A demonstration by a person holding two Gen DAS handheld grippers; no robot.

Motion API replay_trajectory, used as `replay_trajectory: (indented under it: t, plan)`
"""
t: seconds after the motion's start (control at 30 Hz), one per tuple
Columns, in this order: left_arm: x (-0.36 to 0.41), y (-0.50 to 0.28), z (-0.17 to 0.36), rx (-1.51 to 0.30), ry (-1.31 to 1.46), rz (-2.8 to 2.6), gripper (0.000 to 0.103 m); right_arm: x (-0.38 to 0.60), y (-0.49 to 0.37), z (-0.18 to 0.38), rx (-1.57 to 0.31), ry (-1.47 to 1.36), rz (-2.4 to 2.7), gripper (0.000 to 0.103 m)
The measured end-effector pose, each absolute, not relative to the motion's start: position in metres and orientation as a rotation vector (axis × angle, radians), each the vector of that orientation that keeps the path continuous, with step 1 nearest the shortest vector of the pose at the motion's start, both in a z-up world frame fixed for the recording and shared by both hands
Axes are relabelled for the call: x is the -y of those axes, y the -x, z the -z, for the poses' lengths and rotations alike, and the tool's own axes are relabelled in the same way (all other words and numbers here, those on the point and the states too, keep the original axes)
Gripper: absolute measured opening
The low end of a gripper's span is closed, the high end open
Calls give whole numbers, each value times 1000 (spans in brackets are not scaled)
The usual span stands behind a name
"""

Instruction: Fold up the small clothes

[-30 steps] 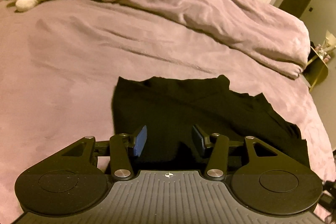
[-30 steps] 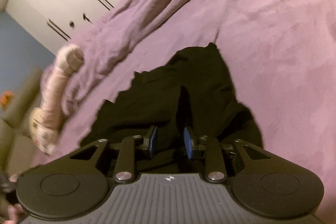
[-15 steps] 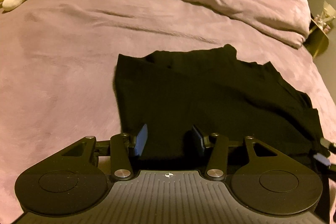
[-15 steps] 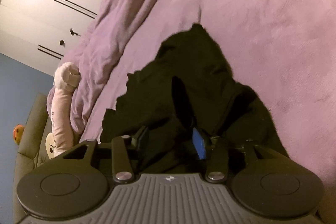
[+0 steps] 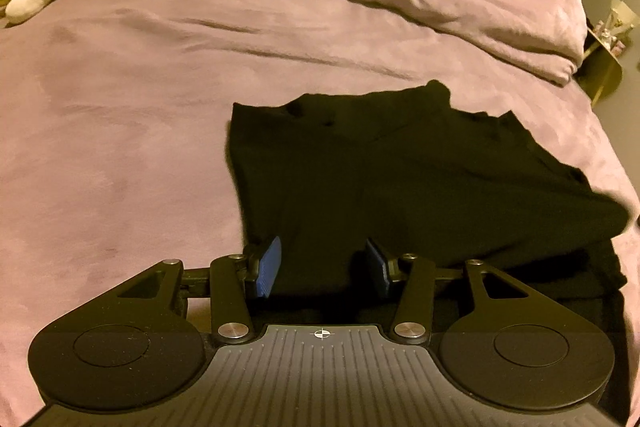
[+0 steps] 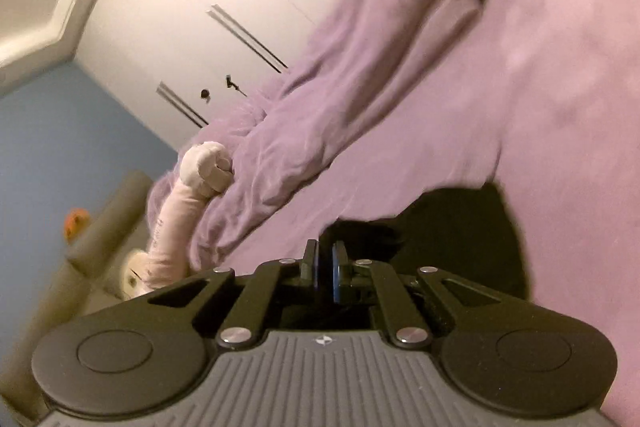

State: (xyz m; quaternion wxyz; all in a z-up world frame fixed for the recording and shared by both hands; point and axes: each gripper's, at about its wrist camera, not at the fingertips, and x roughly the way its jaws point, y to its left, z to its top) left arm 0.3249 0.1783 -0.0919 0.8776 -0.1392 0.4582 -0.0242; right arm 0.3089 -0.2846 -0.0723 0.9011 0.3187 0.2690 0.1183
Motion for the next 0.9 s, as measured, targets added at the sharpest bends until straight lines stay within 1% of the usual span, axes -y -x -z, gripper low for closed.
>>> replay_trajectory:
  t: [0.07, 0.13, 0.27, 0.3, 0.33, 0.4, 0.43, 0.53, 0.57, 0.8, 0.87, 0.9]
  plan:
    - [-180, -322, 91, -955, 298, 48, 51, 293, -311, 88, -674, -588, -134, 9]
    - [-181, -319, 83, -935, 296, 36, 51, 299, -309, 97, -730, -551, -57, 10]
    - [-171, -320, 63, -858, 251, 26, 54, 285, -302, 90, -682, -487, -61, 14]
    - [-166, -324, 60, -847, 248, 27, 55, 276, -306, 87, -676, -474, -78, 20]
    - [-162, -328, 58, -846, 248, 31, 55, 267, -312, 84, -670, -462, -102, 28]
    - [-154, -334, 57, -845, 244, 42, 56, 245, -328, 84, -689, -406, -118, 37]
    - [-151, -337, 58, -845, 242, 48, 56, 236, -336, 86, -703, -373, -114, 38]
    - [-147, -340, 66, -866, 253, 52, 57, 213, -354, 93, -756, -215, -34, 38]
    - [-147, -341, 69, -875, 253, 53, 56, 211, -355, 94, -761, -202, -25, 38]
    - [-144, -342, 87, -919, 240, 45, 57, 227, -349, 104, -775, -294, -83, 37]
    - [-143, -342, 88, -923, 252, 43, 57, 229, -349, 108, -783, -318, -111, 28]
    - [-143, -342, 88, -925, 253, 42, 57, 228, -350, 108, -784, -314, -118, 18]
